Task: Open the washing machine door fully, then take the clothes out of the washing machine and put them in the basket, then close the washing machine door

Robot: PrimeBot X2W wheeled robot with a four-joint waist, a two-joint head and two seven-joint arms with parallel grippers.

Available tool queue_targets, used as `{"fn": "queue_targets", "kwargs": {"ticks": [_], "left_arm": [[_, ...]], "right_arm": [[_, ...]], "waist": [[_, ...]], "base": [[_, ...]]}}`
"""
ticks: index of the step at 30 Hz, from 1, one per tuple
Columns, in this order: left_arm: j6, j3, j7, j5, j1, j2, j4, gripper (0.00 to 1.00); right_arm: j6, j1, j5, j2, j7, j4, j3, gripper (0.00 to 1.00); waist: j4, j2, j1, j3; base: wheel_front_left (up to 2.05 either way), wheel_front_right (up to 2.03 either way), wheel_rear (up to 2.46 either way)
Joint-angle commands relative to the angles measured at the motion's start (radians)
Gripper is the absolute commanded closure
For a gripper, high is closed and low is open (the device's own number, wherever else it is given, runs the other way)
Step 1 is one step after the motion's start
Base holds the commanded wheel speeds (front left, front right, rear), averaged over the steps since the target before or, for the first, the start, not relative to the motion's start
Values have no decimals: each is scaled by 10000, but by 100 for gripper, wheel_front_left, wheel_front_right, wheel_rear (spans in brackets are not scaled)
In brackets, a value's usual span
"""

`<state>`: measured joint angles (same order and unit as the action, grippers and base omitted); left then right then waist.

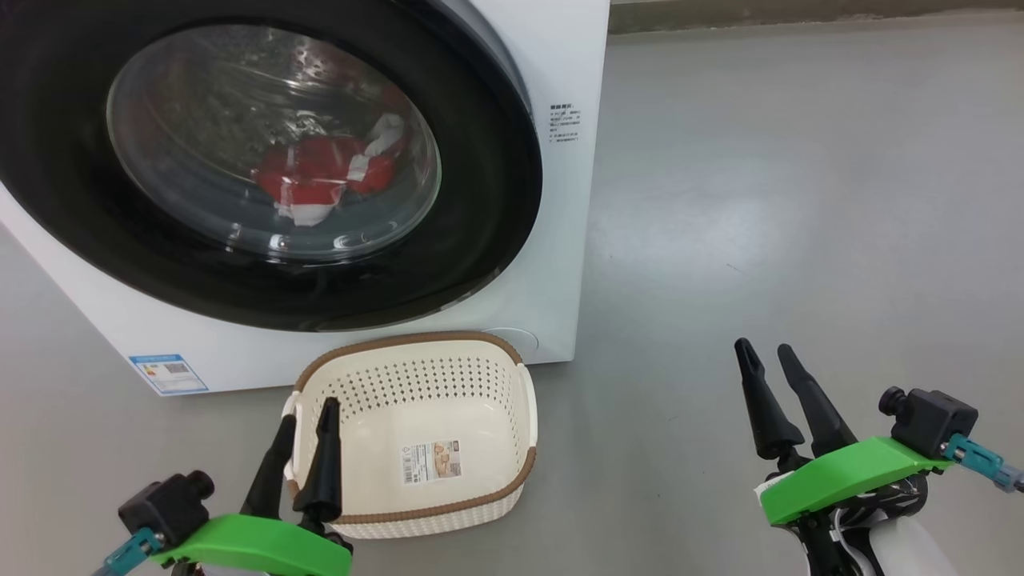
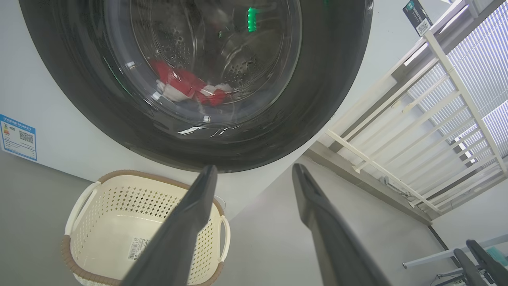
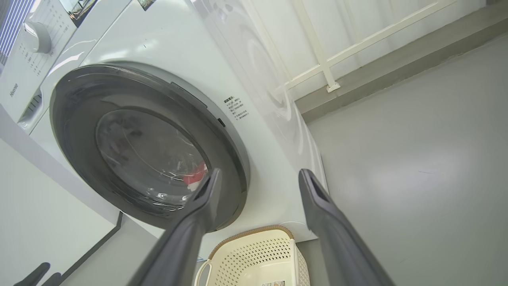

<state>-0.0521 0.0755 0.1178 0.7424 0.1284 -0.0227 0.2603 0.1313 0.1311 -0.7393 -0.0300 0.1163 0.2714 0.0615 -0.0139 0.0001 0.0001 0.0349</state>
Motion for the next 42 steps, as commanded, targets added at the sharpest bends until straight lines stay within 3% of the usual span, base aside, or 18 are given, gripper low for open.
{"fn": "queue_targets", "kwargs": {"ticks": [1,42], "left_arm": [[64,-93,174,-404,491,-188,-336,0],[705,604,1380,-4903,1026,-271,-544,0]], "right_arm": [[-4,614,398,-91,192,-336,258,0],[-5,1343,4748,-197,1396,-52,1416,0]], "waist": [[-1,-1,0,8],[-101,-1,-1,4]], "base": [[0,0,0],[0,0,0]]}}
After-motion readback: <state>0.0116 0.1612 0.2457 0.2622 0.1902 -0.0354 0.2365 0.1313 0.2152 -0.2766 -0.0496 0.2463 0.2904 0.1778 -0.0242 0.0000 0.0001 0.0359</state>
